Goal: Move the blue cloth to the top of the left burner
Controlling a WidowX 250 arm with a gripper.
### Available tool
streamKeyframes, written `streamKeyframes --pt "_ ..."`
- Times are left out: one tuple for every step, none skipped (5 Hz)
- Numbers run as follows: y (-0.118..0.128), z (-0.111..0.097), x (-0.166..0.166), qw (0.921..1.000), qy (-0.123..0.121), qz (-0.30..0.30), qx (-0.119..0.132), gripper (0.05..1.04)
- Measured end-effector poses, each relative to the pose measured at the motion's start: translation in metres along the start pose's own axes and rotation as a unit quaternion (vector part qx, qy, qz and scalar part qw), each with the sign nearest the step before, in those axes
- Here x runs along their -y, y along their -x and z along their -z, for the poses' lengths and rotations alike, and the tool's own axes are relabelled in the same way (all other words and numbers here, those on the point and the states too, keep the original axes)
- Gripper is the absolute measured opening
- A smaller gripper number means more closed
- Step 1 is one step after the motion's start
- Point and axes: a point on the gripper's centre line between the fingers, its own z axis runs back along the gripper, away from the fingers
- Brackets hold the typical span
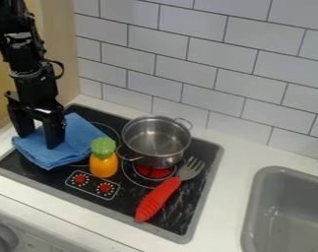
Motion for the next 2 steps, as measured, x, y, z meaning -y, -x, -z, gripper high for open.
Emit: streamKeyframes --pt "-0.0106 0.0009 -0.0002 1.0000 -0.005 0.003 0.007 0.999" --pt "-0.0205 0.0013 0.0061 0.9998 -0.003 0.012 0.014 0.999"
